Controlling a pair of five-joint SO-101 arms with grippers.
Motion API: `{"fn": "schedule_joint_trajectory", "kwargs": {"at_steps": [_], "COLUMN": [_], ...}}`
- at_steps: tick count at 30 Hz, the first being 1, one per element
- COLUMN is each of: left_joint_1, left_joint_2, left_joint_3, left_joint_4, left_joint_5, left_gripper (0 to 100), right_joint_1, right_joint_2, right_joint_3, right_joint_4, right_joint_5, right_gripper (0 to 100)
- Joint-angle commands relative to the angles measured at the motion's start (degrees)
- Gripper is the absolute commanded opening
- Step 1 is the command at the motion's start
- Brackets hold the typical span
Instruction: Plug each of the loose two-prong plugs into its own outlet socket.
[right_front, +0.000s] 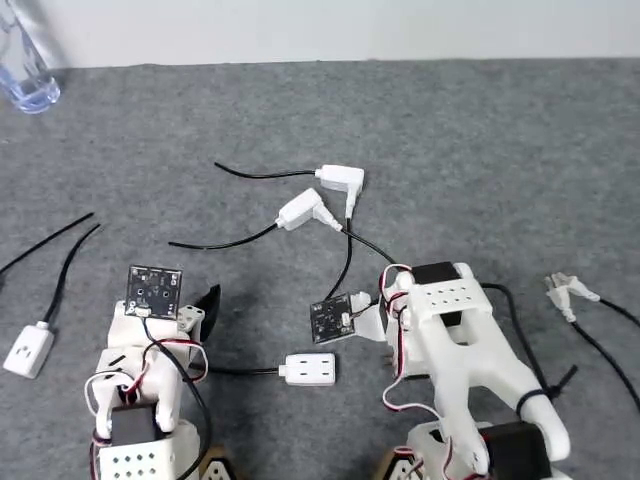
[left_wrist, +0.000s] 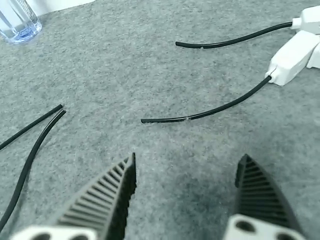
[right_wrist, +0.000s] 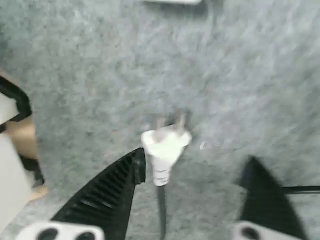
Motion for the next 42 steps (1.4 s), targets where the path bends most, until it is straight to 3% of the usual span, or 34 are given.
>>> {"fn": "schedule_joint_trajectory", "kwargs": {"at_steps": [1,4,11,21,30,37,42], "left_joint_1": [0.26,0.26,0.26,0.26,0.26,0.26,0.26], "left_joint_2": [0.18,0.18,0.18,0.18,0.18,0.18,0.18], "left_joint_3": [-0.31,-0.31,-0.31,-0.31,-0.31,-0.31,-0.31], "left_joint_4": [0.26,0.26,0.26,0.97,0.79,0.88,0.97], "left_joint_5": [-0.62,-0.62,-0.62,-0.7,-0.7,-0.7,-0.7], "left_gripper": [30,30,30,30,30,30,30], "right_joint_1": [-0.57,-0.66,-0.48,1.27,1.36,1.45,3.03], "right_joint_2": [-1.1,-1.1,-1.1,-1.63,-1.36,-1.8,-1.1], "right_joint_3": [-0.26,-0.35,1.14,0.88,-4.04,-5.45,-4.13], "right_joint_4": [-0.92,-1.01,-1.89,-11.91,-11.65,-3.03,-2.42], "right_joint_5": [0.88,0.97,0.79,-1.58,-3.25,-7.21,-7.3], "right_gripper": [34.0,28.2,29.4,29.2,29.2,28.9,19.8]}}
